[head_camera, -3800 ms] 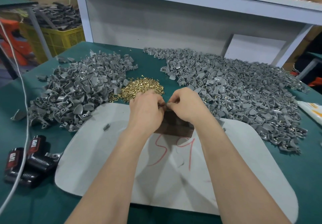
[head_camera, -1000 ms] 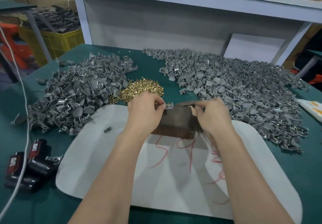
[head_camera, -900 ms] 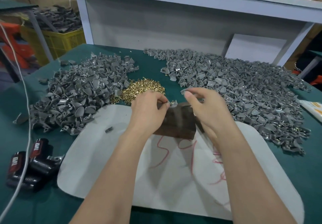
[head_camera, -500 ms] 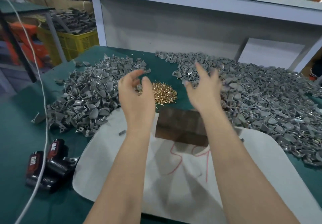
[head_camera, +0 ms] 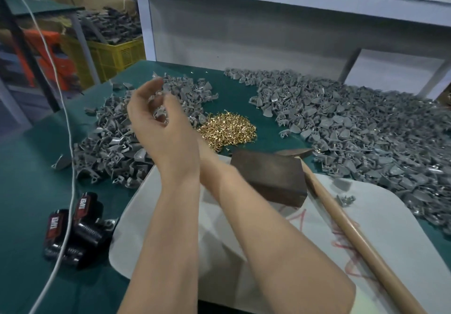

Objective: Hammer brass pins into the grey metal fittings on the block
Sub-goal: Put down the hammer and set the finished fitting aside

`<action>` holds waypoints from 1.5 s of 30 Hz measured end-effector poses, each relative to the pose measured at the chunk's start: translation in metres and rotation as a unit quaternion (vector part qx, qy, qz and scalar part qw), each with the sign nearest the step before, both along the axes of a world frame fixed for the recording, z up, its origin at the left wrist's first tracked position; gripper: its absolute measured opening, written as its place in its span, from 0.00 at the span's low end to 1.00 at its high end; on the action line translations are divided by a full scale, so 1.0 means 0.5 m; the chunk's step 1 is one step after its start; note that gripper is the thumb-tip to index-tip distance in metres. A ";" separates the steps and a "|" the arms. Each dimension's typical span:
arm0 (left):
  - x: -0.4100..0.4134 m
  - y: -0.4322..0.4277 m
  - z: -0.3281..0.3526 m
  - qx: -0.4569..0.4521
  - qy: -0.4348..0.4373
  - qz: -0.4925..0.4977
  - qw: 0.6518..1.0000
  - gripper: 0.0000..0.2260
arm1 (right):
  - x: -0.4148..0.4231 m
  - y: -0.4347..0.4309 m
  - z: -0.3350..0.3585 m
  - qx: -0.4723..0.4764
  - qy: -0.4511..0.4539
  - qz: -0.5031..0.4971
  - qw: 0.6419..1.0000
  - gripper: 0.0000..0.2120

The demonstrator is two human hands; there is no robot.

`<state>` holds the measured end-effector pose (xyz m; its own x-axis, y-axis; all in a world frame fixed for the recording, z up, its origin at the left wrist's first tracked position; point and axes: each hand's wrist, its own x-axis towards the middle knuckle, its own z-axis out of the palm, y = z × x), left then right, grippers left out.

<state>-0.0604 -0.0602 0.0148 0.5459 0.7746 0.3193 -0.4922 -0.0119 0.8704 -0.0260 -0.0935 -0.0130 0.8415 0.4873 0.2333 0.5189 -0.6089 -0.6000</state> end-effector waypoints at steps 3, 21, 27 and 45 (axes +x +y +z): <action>0.015 -0.002 -0.013 0.048 0.066 -0.063 0.995 0.13 | 0.032 -0.076 0.043 0.050 0.030 -0.122 0.991 0.03; 0.043 -0.023 -0.048 -0.124 0.092 -0.190 0.970 0.09 | 0.102 -0.135 0.007 -0.151 0.081 -0.226 0.959 0.09; 0.038 -0.027 -0.048 -0.153 0.068 -0.168 0.971 0.08 | 0.126 -0.075 -0.002 -0.275 0.127 -0.213 0.929 0.17; 0.036 -0.044 -0.043 -0.130 0.075 -0.223 0.963 0.04 | 0.121 -0.118 0.011 -0.205 0.012 -0.246 0.947 0.02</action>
<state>-0.0424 -0.0825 -0.0068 0.8675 0.4959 0.0386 -0.2672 0.3991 0.8771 0.0343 -0.1526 -0.0077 0.9930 0.0794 0.0869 0.1002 -0.9577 -0.2696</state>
